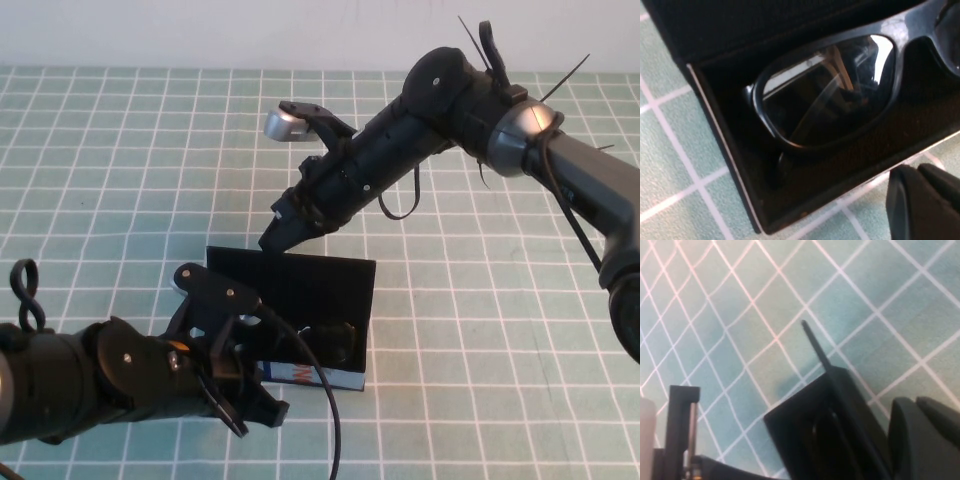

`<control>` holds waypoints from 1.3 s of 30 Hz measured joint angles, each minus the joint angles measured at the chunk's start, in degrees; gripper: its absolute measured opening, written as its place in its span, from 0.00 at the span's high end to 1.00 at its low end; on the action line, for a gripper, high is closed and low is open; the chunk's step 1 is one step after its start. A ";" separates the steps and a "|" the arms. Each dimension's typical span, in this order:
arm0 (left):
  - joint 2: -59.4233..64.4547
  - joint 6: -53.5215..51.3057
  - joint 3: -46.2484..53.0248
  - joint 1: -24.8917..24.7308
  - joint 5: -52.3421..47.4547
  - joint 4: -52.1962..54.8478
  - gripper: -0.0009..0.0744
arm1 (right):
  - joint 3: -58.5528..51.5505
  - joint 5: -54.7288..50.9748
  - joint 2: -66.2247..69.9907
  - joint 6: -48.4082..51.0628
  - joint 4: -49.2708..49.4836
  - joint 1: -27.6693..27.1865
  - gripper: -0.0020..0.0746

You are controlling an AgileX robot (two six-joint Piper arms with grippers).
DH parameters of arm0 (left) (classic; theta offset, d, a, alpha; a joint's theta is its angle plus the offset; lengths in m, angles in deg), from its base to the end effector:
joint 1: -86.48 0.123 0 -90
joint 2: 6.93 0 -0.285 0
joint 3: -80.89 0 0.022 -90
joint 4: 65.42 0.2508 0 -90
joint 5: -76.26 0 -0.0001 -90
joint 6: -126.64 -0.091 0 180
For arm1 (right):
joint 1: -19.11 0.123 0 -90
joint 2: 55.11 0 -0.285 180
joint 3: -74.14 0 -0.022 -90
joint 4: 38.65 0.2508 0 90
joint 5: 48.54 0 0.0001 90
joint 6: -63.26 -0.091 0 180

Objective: Return glasses to glasses case

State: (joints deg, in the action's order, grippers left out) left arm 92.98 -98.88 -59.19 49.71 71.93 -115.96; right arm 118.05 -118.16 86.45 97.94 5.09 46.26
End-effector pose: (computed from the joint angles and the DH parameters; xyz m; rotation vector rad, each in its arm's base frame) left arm 0.2233 -0.1736 0.1541 0.7167 2.4224 -0.3734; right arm 0.4161 0.2797 0.2233 -1.1543 2.4387 1.0303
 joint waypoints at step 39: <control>-29.24 2.26 -8.37 3.29 -44.42 36.13 0.99 | -2.01 1.51 -25.61 -12.16 -26.52 3.38 0.99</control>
State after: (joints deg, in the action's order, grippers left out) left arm 63.74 -96.62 -67.55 53.00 27.51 -79.82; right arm 116.04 -116.65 60.84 85.78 -21.44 49.64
